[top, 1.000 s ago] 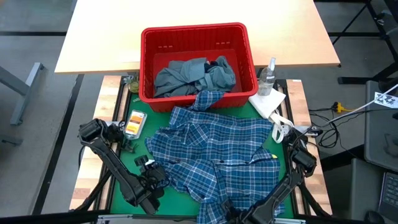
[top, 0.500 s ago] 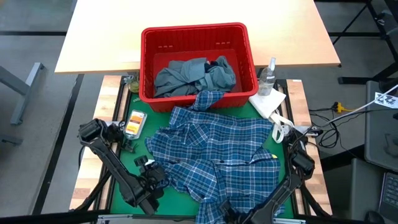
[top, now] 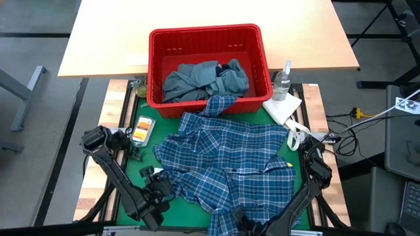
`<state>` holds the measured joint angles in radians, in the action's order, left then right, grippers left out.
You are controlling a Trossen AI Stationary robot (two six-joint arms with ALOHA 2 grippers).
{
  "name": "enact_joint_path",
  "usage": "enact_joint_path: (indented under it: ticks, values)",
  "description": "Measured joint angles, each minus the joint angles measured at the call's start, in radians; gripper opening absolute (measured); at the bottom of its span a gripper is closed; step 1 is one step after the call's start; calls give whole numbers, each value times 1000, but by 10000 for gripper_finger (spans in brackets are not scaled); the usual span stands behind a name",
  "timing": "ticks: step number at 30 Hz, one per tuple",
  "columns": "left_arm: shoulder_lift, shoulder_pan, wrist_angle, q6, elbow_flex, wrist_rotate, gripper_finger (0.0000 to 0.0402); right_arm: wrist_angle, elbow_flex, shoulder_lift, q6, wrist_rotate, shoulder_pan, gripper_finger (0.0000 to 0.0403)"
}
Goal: Fold Laundry from Bin
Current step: Fold the blue shirt
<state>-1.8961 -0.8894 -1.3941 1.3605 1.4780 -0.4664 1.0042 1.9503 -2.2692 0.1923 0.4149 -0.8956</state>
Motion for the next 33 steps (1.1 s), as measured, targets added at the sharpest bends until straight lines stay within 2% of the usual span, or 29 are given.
enact_joint_path:
  ticks: [4, 7, 11, 15, 18, 22, 26, 33]
  values:
    - [0, -9, 0, 2, 0, 0, 96, 104, 52, 4, 8, 15, 8, 2]
    - [0, -11, 0, 2, 0, 0, 96, 115, 75, 4, 6, -35, 9, 2]
    - [0, -10, 0, 2, 0, 0, 96, 45, 78, 4, 15, -131, 7, 2]
    - [0, -10, 0, 2, 0, 0, 96, -30, 77, 4, 12, -298, 5, 3]
    - [0, -10, 1, 2, 0, 0, 96, -52, 77, 4, 11, -377, 5, 15]
    - [0, -10, 1, 2, 0, 0, 96, -60, 77, 4, 12, -397, 6, 66]
    - [0, -10, 1, 2, 0, 0, 96, -61, 77, 1, 7, -344, 1, 138]
    - [0, -10, 13, 2, 0, -2, 96, -60, 75, -46, -108, -328, -7, 235]
